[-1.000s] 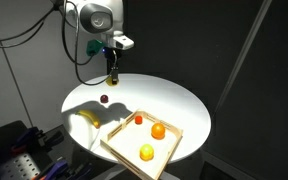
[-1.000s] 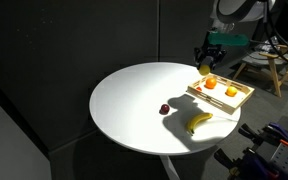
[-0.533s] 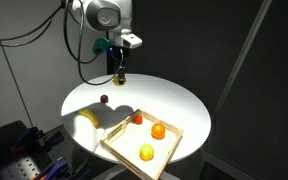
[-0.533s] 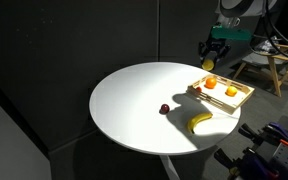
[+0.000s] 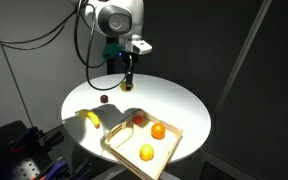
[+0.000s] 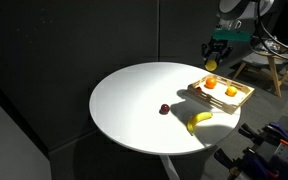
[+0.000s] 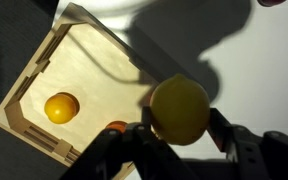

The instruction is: Put the lemon in the box

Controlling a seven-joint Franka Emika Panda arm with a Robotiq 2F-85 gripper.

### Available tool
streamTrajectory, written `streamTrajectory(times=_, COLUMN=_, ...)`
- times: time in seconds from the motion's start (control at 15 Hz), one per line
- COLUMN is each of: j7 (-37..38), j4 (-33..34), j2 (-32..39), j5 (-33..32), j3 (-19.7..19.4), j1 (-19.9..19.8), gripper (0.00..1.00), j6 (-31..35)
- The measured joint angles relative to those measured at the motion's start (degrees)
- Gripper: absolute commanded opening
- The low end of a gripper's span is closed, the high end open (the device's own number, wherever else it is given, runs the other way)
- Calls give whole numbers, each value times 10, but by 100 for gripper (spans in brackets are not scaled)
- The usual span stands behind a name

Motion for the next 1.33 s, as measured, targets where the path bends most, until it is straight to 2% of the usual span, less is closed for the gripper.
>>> streamTrajectory(times=1.33, j7=0, j4=13, j2=97, j5=0, j3=-70, j1=-17, gripper=34, j6=74)
